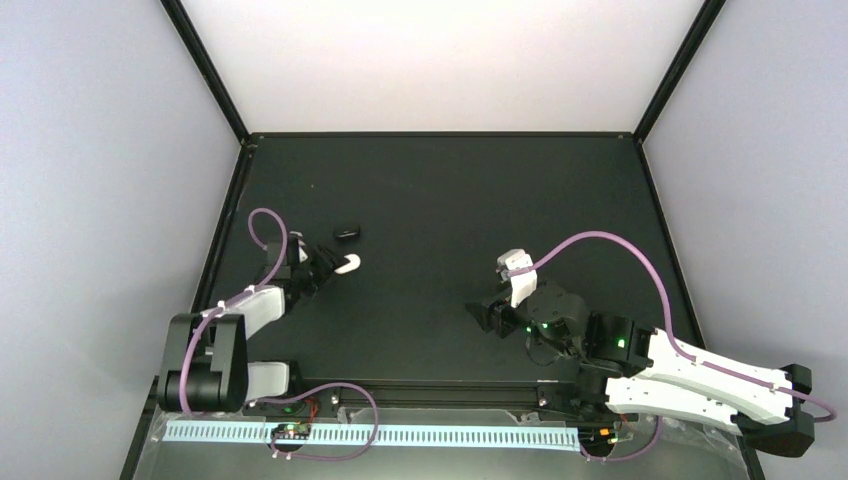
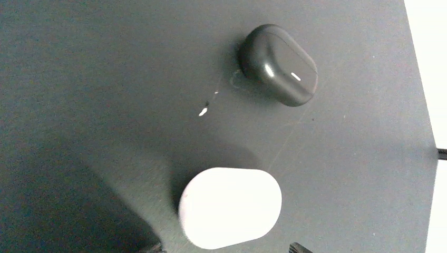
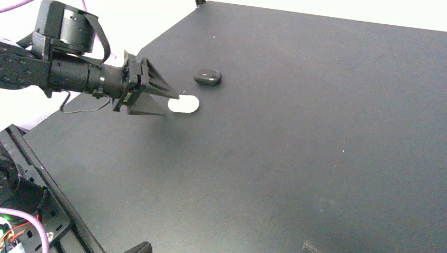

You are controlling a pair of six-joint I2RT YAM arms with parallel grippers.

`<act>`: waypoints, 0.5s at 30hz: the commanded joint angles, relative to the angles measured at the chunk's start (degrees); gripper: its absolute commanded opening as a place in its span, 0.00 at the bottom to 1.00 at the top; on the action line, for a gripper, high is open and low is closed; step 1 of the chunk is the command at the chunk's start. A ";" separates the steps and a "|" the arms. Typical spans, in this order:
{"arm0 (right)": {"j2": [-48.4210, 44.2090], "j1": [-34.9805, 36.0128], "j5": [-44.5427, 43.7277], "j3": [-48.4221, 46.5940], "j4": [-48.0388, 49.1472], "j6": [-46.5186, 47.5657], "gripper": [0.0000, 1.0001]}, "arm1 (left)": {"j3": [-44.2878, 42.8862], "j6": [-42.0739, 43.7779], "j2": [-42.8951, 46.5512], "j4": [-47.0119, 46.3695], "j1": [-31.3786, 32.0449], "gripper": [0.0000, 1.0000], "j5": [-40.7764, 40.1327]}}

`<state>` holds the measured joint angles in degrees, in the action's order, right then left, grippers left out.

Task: Insert the wireless bluetooth earbuds into the charging case
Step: Place the charging case at the center of the board.

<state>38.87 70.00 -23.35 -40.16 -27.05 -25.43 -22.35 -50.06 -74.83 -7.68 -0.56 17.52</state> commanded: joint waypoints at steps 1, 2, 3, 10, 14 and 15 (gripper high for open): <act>-0.94 -0.01 -0.20 -0.59 0.93 0.13 0.73 | -0.97 2.04 5.02 10.17 -0.62 0.63 -4.02; -0.97 0.02 -0.13 -0.47 1.06 0.12 0.73 | -1.24 2.25 5.58 11.03 -0.62 0.63 -4.86; -0.97 0.05 0.03 -0.37 1.20 0.12 0.73 | -1.41 2.47 5.82 11.43 -0.59 0.64 -5.47; -0.77 0.05 0.49 -0.53 1.02 -0.01 0.73 | -2.30 2.43 -0.35 7.51 -0.59 0.62 -3.42; -1.57 -0.02 0.09 -0.45 0.07 -0.14 0.73 | -1.59 1.48 -2.50 3.25 -0.64 0.58 -1.48; -1.76 0.00 0.00 -0.44 -0.01 -0.13 0.73 | -1.56 1.37 -2.79 2.48 -0.64 0.58 -0.99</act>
<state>38.44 70.00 -22.94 -40.16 -27.00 -25.45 -24.29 -48.42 -75.20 -3.79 -0.75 14.90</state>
